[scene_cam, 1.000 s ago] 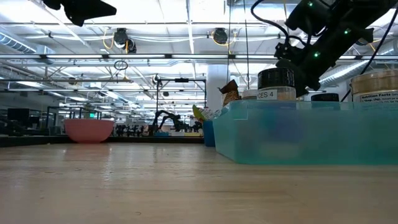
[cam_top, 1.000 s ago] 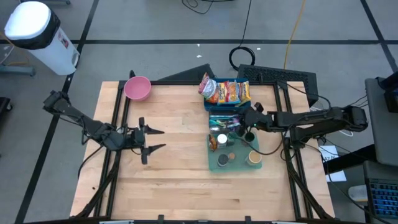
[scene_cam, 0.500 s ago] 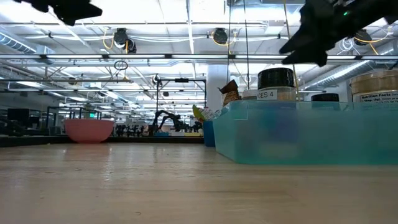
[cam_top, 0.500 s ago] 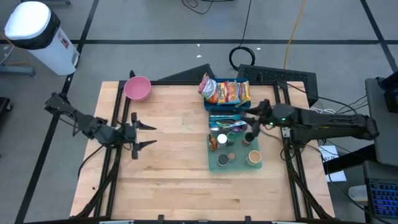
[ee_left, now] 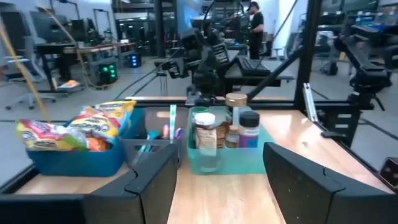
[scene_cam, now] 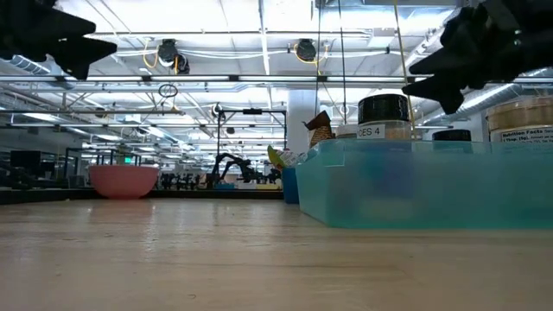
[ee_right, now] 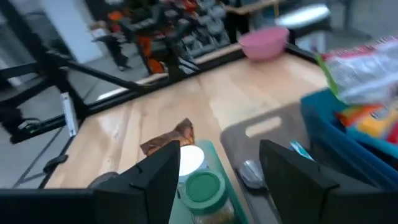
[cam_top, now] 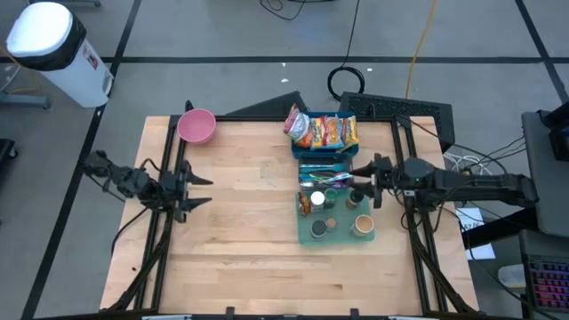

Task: Pick & Place Food Item
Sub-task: Return to Home Position

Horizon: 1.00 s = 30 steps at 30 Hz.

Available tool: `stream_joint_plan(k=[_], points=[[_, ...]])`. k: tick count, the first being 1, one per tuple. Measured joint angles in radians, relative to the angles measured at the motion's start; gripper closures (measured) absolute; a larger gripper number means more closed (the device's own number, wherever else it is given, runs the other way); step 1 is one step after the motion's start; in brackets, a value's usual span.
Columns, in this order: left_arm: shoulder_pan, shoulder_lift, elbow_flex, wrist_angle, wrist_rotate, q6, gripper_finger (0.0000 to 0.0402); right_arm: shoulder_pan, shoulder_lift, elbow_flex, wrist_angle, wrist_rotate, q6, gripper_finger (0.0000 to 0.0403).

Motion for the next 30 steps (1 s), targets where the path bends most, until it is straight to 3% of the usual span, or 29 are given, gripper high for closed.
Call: stream_joint_plan(k=[11,16,22,30], points=[[0.074,-0.014,-0.026,-0.001,0.042,0.006,0.0158,-0.002,-0.059,-0.286,0.467,-0.027,-0.142,0.0190],[0.099,-0.013,-0.026,-0.005,0.091,0.011,0.0158,0.000,-0.099,-0.286,0.397,-0.081,-0.192,0.0187],[0.109,-0.013,-0.026,-0.012,0.142,0.019,0.0158,-0.006,-0.256,-0.286,0.245,-0.075,-0.266,0.0189],[0.109,-0.013,-0.026,-0.079,0.076,0.088,0.0158,-0.029,-0.425,-0.265,0.125,-0.078,-0.336,0.0189]])
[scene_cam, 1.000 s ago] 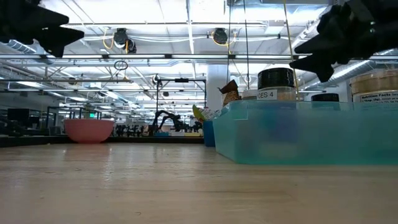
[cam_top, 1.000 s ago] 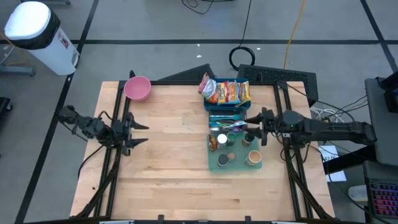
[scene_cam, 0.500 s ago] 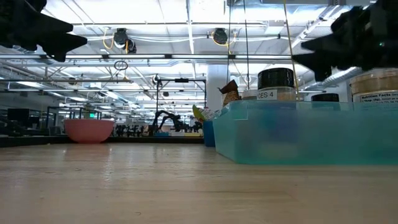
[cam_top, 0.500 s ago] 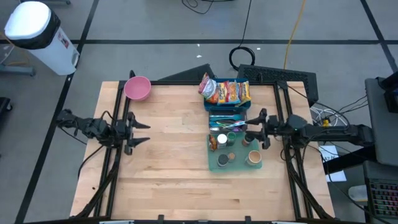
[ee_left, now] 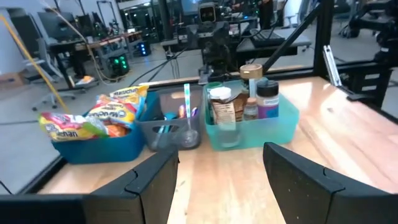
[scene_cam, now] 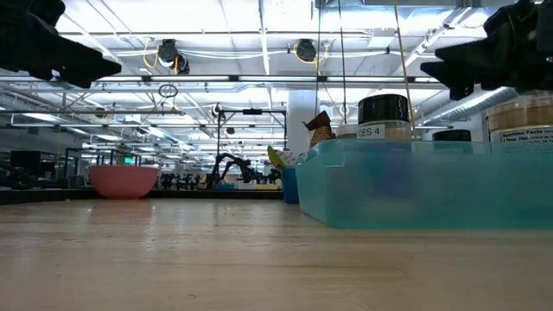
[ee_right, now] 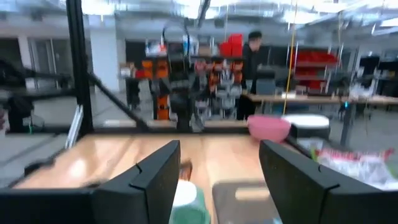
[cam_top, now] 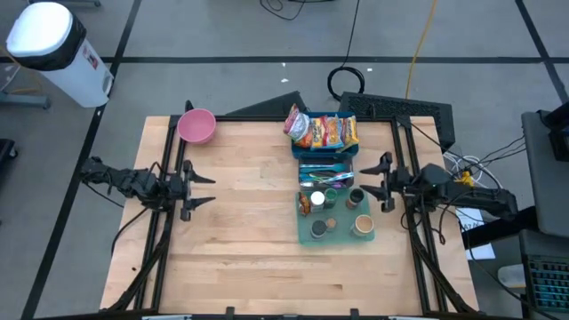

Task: Pick & Place Food Item
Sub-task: Return to Home Position

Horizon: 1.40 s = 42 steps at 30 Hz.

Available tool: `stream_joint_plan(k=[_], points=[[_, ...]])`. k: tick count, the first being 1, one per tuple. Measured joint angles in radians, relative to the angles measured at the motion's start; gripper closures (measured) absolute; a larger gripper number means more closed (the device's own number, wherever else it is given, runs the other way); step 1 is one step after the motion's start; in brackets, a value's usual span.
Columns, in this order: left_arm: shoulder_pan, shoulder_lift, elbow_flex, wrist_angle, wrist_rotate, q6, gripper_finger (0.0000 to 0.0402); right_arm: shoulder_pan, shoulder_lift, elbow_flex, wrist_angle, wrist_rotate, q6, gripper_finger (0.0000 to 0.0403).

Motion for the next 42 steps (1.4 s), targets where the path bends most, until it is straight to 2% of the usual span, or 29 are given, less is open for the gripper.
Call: stream_joint_plan(k=[5,42], points=[[0.000,0.000,0.000,0.002,0.002,0.046,0.0158,0.000,0.017,0.000,-0.030,0.000,-0.015,0.0189],[0.000,0.000,0.000,0.002,0.003,0.039,0.0158,0.000,0.044,-0.002,-0.029,0.000,-0.018,0.0191]])
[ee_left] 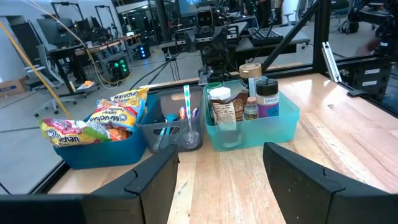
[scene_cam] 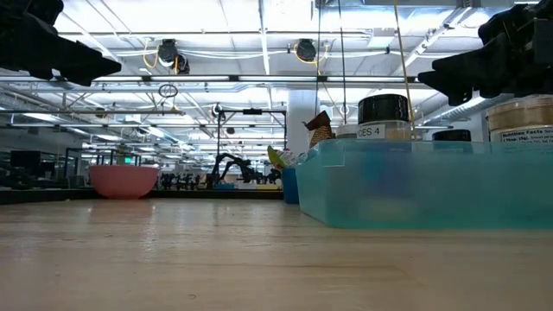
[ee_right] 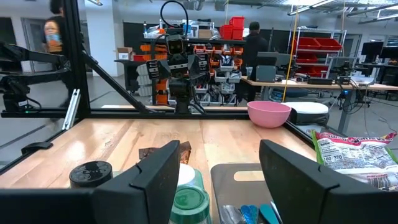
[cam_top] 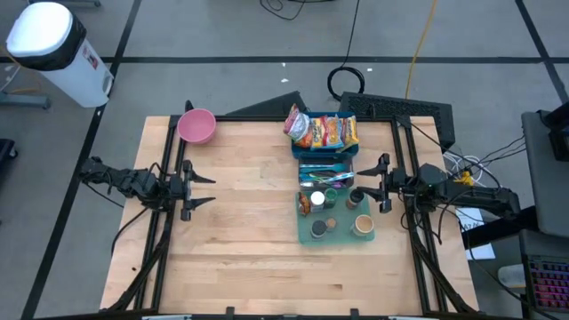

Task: Pick & Place Food Item
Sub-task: Return to Home Position

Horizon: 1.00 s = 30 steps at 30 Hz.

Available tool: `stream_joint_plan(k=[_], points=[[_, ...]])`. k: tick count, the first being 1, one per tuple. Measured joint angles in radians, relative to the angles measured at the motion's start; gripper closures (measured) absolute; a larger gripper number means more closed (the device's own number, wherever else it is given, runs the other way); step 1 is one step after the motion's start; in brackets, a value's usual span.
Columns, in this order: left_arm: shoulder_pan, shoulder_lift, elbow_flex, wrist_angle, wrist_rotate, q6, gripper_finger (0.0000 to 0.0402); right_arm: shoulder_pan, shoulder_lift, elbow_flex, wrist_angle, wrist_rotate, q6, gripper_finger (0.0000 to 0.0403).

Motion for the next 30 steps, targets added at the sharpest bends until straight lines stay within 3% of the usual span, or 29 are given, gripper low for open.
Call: stream_joint_plan(k=[30], points=[[0.000,0.000,0.000,0.000,0.000,0.000,0.0158,0.000,0.000,0.000,0.000,0.000,0.000,0.0186]])
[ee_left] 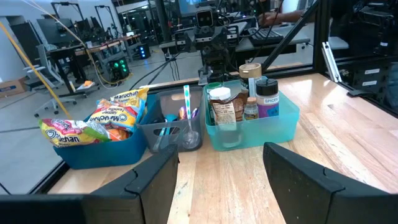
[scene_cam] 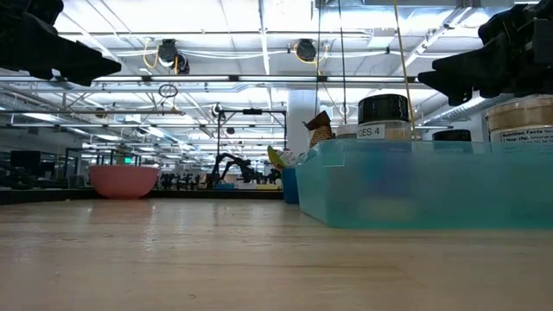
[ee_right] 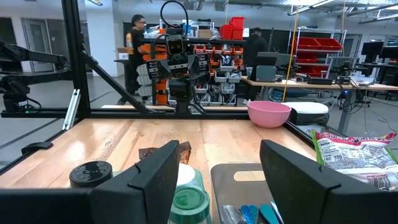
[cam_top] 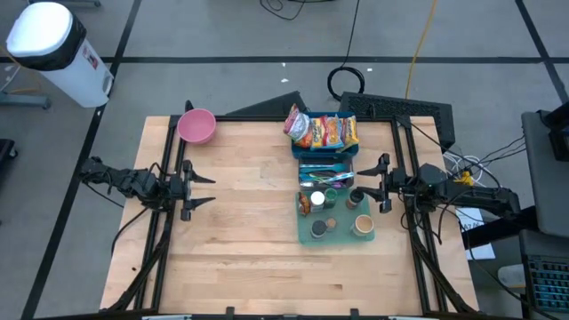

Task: Pick & Place Food Item
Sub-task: Return to Home Position

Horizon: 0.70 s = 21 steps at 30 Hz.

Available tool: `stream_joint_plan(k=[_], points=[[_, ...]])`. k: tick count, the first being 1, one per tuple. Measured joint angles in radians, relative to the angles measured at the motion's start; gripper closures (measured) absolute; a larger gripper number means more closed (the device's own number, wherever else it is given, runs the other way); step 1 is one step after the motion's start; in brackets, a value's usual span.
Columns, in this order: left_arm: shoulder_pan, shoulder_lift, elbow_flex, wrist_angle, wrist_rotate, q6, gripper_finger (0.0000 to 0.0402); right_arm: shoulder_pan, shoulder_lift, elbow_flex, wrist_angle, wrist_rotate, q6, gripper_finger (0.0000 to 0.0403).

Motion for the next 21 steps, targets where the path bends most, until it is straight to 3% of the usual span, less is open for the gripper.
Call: stream_joint_plan(k=[21], points=[[0.000,0.000,0.000,0.000,0.000,0.000,0.0158,0.000,0.000,0.000,0.000,0.000,0.000,0.0185]])
